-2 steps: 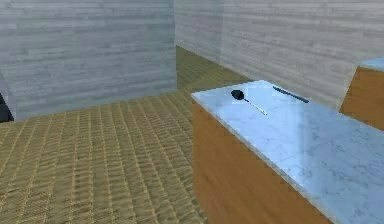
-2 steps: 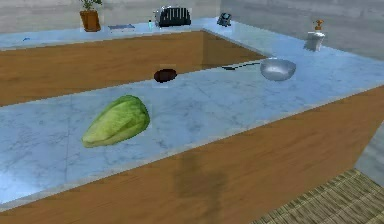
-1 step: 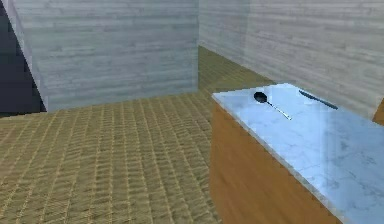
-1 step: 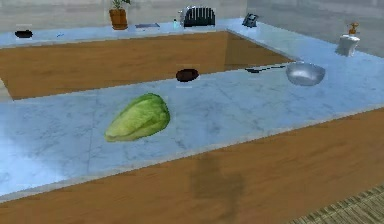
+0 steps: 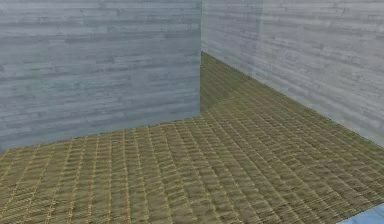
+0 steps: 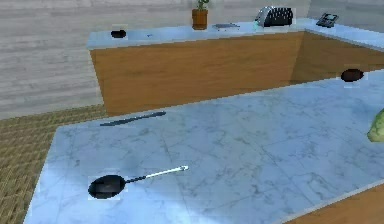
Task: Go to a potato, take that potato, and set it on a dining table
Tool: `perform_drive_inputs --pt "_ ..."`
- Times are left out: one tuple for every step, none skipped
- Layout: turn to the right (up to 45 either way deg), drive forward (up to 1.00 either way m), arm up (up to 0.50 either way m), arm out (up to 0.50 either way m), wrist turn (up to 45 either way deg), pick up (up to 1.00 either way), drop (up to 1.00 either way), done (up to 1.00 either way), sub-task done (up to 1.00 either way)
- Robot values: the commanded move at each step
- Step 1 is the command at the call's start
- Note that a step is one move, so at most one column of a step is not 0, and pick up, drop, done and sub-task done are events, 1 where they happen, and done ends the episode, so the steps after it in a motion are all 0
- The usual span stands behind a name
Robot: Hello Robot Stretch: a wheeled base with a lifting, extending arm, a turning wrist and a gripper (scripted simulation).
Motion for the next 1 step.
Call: perform_drive_inputs --pt "-3.0 0.00 0.00 0.00 0.0 0.00 0.00 0.00 0.00"
